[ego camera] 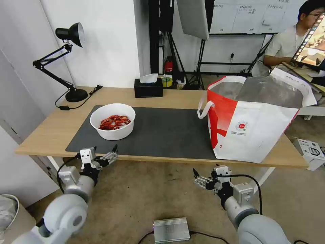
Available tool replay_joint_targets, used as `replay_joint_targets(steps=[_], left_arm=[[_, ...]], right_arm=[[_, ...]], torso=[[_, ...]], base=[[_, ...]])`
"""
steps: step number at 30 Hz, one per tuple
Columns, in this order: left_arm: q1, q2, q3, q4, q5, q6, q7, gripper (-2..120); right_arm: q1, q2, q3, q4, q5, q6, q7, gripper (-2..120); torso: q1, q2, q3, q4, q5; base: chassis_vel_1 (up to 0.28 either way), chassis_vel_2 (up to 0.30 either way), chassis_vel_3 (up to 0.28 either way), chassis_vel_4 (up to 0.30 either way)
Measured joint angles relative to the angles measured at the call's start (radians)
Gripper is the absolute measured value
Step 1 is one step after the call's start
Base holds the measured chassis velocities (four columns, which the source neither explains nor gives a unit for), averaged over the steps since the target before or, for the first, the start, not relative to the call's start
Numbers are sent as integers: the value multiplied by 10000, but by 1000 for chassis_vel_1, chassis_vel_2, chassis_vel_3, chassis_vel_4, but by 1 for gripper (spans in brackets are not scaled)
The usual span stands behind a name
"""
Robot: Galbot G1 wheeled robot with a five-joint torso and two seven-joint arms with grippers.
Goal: Pick up the trash from the table and place it into the takeout bag.
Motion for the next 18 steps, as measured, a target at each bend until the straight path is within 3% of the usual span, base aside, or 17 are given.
replay_joint_targets(steps=[3, 7, 18], left_arm=[[-207, 555, -491, -15, -868, 364, -131, 100], [-529, 864, -537, 51, -1331, 551, -182, 100], [-2996, 1768, 282, 869, -3274, 1745, -1115, 100]], right_arm=[[1, 0, 0, 0, 2, 0, -2, 100], [2, 0, 0, 0, 4, 0, -4, 100], [2, -1, 1, 0, 6, -1, -8, 100]], torso=[[0, 1, 0, 2, 1], [0, 0, 0, 1, 0], [2, 0, 0, -1, 0]], base=[[0, 0, 0, 0], [0, 0, 0, 0], [0, 0, 0, 0]])
